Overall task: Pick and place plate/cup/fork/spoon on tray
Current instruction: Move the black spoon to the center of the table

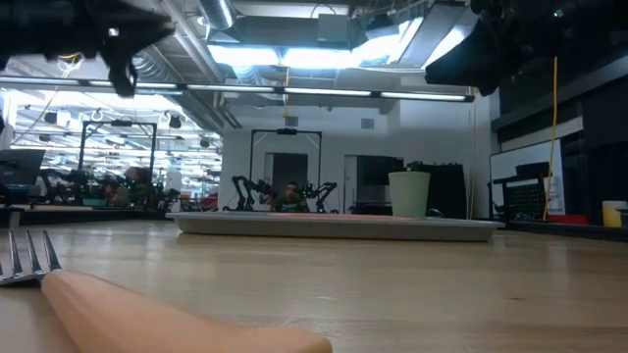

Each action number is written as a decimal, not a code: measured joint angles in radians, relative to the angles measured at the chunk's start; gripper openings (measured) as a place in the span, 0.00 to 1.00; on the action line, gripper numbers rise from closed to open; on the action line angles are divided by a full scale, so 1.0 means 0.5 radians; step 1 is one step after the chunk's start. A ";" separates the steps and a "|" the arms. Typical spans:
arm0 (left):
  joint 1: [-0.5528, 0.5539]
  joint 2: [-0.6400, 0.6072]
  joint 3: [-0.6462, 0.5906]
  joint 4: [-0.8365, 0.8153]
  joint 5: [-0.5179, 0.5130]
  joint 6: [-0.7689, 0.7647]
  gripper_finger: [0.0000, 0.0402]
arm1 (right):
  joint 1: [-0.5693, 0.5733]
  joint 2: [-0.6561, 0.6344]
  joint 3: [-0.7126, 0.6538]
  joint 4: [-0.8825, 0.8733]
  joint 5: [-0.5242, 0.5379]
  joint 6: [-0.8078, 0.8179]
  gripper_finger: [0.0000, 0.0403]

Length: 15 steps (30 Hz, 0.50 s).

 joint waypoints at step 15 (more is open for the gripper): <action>-0.404 1.043 1.391 -1.736 0.774 -0.658 0.13 | 0.000 0.000 0.000 -0.191 0.002 0.057 0.30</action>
